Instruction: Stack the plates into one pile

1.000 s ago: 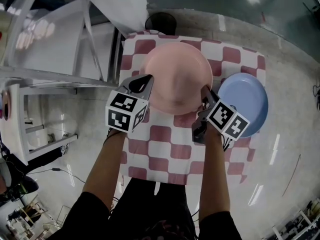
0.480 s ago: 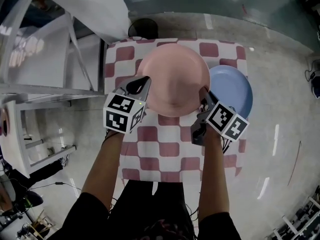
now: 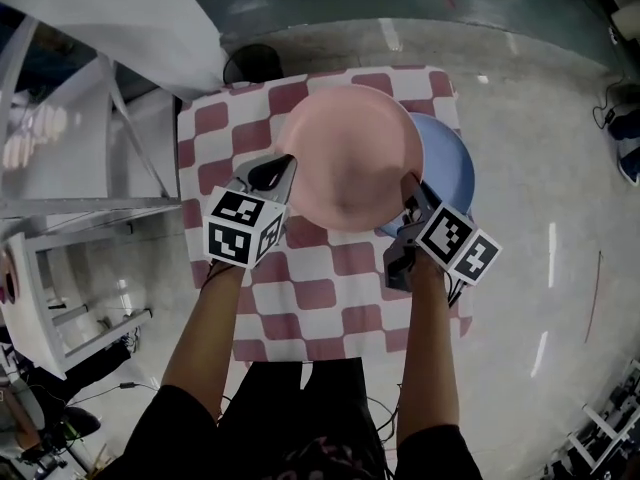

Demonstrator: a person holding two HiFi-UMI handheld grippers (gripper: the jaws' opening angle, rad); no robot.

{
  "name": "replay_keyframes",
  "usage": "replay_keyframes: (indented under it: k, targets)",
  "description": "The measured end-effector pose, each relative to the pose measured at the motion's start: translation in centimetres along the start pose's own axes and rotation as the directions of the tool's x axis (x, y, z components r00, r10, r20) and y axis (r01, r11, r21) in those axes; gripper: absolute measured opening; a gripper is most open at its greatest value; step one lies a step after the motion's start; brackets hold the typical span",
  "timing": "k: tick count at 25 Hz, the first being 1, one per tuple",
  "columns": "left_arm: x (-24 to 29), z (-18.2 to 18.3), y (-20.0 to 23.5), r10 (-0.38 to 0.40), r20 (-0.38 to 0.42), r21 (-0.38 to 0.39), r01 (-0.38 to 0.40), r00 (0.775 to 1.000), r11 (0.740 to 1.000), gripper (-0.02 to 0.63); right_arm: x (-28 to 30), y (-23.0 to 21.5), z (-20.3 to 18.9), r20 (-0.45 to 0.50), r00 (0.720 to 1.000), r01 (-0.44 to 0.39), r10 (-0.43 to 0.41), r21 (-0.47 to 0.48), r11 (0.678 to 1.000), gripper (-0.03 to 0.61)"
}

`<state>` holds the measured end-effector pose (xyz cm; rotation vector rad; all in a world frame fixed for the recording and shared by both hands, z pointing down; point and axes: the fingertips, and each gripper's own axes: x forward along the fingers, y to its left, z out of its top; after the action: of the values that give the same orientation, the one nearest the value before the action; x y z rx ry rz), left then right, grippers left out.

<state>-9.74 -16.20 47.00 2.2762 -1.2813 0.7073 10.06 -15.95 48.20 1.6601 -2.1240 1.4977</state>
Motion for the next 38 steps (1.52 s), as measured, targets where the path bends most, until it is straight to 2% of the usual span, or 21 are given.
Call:
replay_keyframes:
  k: [12,21,32,38]
  targets:
    - [3.0,1.1,-5.0,-0.082,-0.012,0.036,0.083,0.997,0.996,-0.003,-5.1,-5.9,2.8,0.078,0.993,0.086,-0.090,0.064,0.994,0.035]
    - [4.4,1.3,-7.3,-0.112,-0.026,0.046,0.113,0.993,0.992,-0.003,-7.1,-9.6,3.8,0.092,0.984,0.144,-0.153,0.095,0.985,0.037]
    - [5.0,1.0,-6.6,-0.098,-0.028,0.031,0.099,0.995,0.995,-0.003,-6.5,-10.8,3.9,0.062,0.970,0.233,-0.235,0.039,0.972,0.034]
    - [4.9,1.2,-6.4,-0.097,-0.026,0.028,0.098,0.995,0.995,-0.003,-6.4,-11.1,3.4,0.025,0.957,0.288,-0.287,-0.054,0.956,0.069]
